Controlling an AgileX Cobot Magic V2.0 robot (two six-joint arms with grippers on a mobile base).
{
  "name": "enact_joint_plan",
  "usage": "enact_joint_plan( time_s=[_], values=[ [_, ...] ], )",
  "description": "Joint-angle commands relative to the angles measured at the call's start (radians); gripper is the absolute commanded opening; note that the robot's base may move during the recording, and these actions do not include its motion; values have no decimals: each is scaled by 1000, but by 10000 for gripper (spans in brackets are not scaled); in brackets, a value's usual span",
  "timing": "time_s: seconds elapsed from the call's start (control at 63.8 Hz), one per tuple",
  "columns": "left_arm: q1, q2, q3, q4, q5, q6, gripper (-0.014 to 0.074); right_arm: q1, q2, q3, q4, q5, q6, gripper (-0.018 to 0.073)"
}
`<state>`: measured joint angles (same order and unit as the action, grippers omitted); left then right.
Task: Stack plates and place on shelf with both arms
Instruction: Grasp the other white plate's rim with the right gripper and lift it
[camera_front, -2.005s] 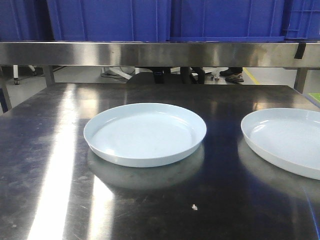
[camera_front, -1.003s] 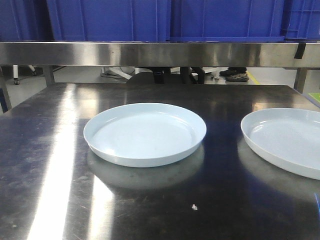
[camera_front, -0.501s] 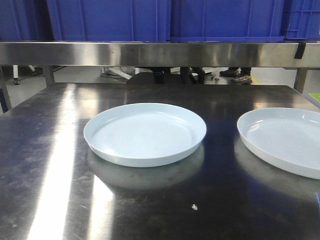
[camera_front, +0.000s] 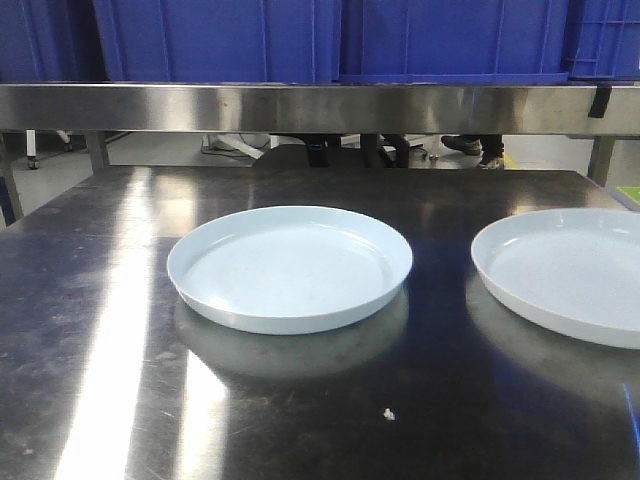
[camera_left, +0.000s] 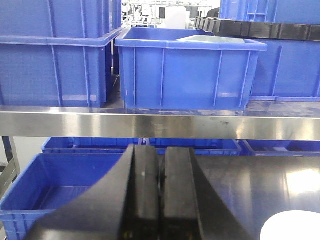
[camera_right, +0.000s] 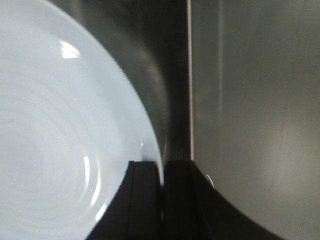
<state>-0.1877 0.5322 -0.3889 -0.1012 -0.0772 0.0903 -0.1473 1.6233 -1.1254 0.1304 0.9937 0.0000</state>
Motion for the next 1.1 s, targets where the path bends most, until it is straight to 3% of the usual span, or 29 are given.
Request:
enact_joint_plan(
  time_s=[0.0, 0.141, 0.407, 0.705, 0.862, 1.081],
  values=[
    [0, 4, -30, -3, -91, -9, 80, -5, -73, -64, 47, 36, -30, 48],
    [0, 4, -30, -3, -91, -9, 80, -5, -101, -105, 100, 65, -32, 48],
    [0, 4, -30, -3, -91, -9, 80, 16, -127, -113, 289, 81, -49, 48],
    [0, 4, -30, -3, -91, -9, 80, 228, -107, -113, 436, -54, -25, 48],
    [0, 4, -30, -3, -91, -9, 80, 336, -44, -113, 440, -122, 9, 48],
    [0, 4, -30, -3, -91, -9, 80, 416, 25, -113, 448, -207, 20, 48]
  ],
)
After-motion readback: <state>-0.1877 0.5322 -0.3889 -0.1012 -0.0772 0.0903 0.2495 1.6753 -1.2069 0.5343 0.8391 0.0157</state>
